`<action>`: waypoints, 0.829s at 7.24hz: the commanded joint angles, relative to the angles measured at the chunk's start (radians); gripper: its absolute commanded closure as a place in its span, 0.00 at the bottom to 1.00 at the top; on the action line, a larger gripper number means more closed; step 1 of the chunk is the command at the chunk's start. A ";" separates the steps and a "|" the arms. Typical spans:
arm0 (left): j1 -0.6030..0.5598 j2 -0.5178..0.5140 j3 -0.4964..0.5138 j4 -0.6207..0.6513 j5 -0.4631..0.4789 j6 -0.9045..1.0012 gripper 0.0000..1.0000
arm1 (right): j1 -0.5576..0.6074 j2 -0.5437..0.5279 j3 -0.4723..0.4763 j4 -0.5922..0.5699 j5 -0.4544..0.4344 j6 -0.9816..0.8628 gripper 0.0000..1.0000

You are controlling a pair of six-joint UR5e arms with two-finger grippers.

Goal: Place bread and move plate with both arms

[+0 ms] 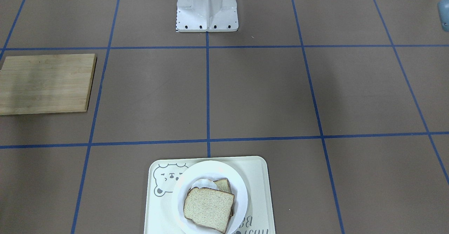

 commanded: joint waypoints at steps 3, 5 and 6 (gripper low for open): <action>-0.011 0.165 -0.082 0.082 -0.185 -0.028 0.02 | -0.055 -0.126 0.139 -0.041 0.053 -0.018 0.00; -0.009 0.179 -0.105 0.079 -0.187 -0.060 0.02 | -0.065 -0.101 0.170 -0.106 0.053 -0.018 0.00; -0.006 0.179 -0.111 0.076 -0.187 -0.100 0.02 | -0.083 -0.072 0.210 -0.184 0.053 -0.018 0.00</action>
